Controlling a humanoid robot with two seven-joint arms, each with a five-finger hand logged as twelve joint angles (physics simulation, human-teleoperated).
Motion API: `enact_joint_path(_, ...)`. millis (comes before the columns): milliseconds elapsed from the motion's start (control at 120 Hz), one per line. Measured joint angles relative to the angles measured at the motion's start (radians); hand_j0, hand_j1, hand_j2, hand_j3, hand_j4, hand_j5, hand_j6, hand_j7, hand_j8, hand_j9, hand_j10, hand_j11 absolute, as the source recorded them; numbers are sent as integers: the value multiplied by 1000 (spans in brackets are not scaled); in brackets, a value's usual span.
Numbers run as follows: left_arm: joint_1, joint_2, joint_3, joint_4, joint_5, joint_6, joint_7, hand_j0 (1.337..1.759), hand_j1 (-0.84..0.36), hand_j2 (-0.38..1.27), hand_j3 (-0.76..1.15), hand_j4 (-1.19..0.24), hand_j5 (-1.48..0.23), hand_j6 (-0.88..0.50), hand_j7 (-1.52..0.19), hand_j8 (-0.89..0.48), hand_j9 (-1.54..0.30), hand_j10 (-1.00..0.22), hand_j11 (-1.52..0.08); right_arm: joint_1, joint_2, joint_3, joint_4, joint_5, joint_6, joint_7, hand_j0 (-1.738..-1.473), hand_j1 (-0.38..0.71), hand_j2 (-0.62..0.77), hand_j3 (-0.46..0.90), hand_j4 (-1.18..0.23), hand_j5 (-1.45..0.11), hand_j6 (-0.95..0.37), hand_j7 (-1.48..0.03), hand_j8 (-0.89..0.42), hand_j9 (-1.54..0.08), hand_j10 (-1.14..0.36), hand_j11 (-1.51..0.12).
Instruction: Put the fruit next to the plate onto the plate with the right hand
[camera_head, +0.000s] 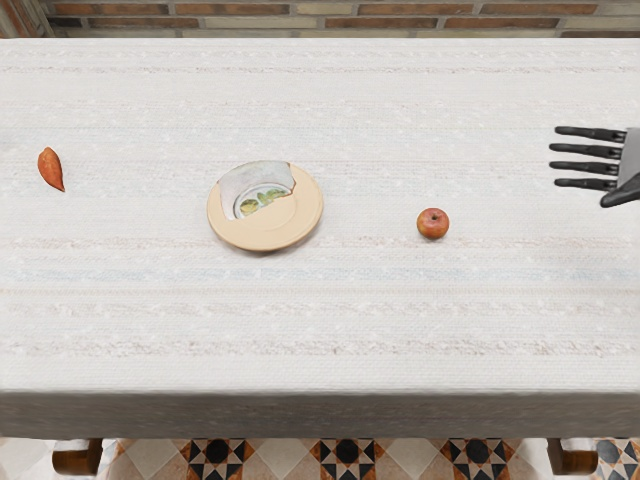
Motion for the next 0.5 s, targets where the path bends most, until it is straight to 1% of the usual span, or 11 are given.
enact_joint_path(117, 0, 0, 0, 0, 0, 0, 0, 1658, 349, 0, 0, 0, 0, 0, 0, 0, 0, 0, 0, 2, -4, 12, 4, -9, 0, 0, -1658, -321, -5, 0, -19, -29, -17, -30, -19, -30, -20, -30)
enact_joint_path(175, 0, 0, 0, 0, 0, 0, 0, 1658, 349, 0, 0, 0, 0, 0, 0, 0, 0, 0, 0, 13, 17, 43, 31, -20, 0, 0, -1658, -321, -5, 0, -19, -29, -17, -30, -18, -29, -20, -30)
enact_joint_path(217, 0, 0, 0, 0, 0, 0, 0, 1658, 349, 0, 0, 0, 0, 0, 0, 0, 0, 0, 0, 42, 25, 59, 84, -67, 0, 0, -1658, -321, -5, 0, -19, -30, -18, -31, -19, -30, -20, -30)
enact_joint_path(300, 0, 0, 0, 0, 0, 0, 0, 1658, 349, 0, 0, 0, 0, 0, 0, 0, 0, 0, 0, 105, 19, 82, 237, -202, 0, 0, -1658, -319, -5, 0, -22, -32, -20, -33, -22, -32, -23, -32)
enact_joint_path(383, 0, 0, 0, 0, 0, 0, 0, 1658, 349, 0, 0, 0, 0, 0, 0, 0, 0, 0, 0, 135, 10, 94, 330, -316, -4, -1, -1658, -318, -5, 0, -24, -34, -23, -34, -24, -34, -25, -34)
enact_joint_path(433, 0, 0, 0, 0, 0, 0, 0, 1658, 349, 0, 0, 0, 0, 0, 0, 0, 0, 0, 0, 144, 8, 96, 390, -382, -55, -2, -1658, -317, -5, 0, -26, -35, -25, -35, -26, -35, -26, -35)
enact_joint_path(500, 0, 0, 0, 0, 0, 0, 0, 1658, 349, 0, 0, 0, 0, 0, 0, 0, 0, 0, 0, 151, 12, 85, 448, -455, -182, -10, -1658, -316, -5, 0, -27, -36, -27, -36, -27, -36, -27, -36)
